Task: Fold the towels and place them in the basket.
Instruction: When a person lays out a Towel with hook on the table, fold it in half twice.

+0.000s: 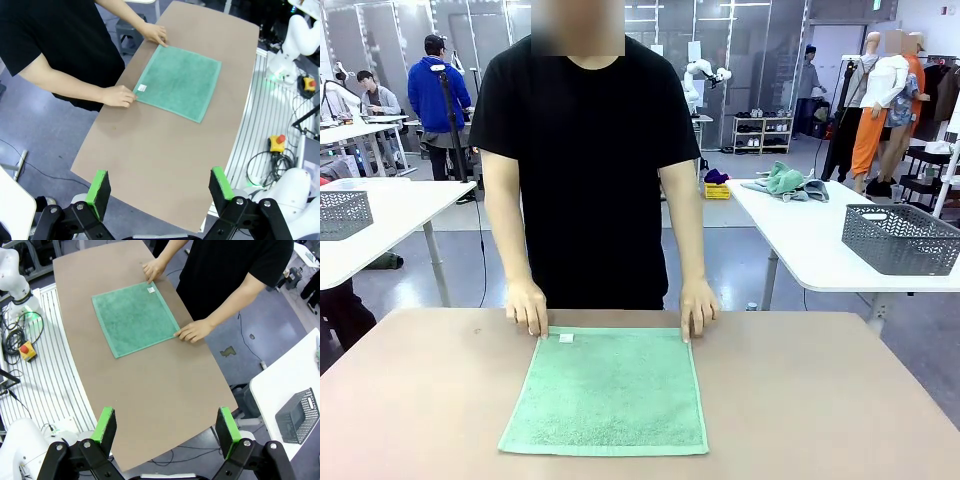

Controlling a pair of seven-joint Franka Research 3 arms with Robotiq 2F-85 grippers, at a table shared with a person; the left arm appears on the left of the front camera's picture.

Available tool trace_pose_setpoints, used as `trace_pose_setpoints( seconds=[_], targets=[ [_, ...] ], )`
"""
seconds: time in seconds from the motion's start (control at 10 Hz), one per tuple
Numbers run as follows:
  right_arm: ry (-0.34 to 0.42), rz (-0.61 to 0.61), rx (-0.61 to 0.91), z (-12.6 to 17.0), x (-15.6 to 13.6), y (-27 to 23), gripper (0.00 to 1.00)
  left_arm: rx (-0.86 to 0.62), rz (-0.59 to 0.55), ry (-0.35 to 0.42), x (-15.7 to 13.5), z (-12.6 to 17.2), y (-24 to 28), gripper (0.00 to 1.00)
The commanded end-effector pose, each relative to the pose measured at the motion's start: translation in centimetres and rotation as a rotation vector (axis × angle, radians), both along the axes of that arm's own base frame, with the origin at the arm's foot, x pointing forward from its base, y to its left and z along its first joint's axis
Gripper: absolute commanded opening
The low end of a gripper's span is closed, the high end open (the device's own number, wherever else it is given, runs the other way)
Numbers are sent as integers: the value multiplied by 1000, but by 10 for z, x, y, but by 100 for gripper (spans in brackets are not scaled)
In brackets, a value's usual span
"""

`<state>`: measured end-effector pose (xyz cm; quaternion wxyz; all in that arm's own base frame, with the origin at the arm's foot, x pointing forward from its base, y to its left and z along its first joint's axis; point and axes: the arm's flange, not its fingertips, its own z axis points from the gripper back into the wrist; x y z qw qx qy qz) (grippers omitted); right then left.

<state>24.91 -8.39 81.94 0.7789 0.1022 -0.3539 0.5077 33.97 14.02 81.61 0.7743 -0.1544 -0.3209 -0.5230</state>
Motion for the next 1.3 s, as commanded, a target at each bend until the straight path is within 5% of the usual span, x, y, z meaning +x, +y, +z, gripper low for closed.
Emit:
trace_pose_setpoints(
  seconds=[0.0,1.1,1.2],
  targets=[
    [-1,1,4,0,-1,0,100,-1,-3,-1,0,0,-1,100],
    [0,0,0,0,0,0,100,0,0,0,0,0,0,100],
    [-18,23,-23,5,1,17,100,57,3,-32,-8,13,-36,100]
  ],
)
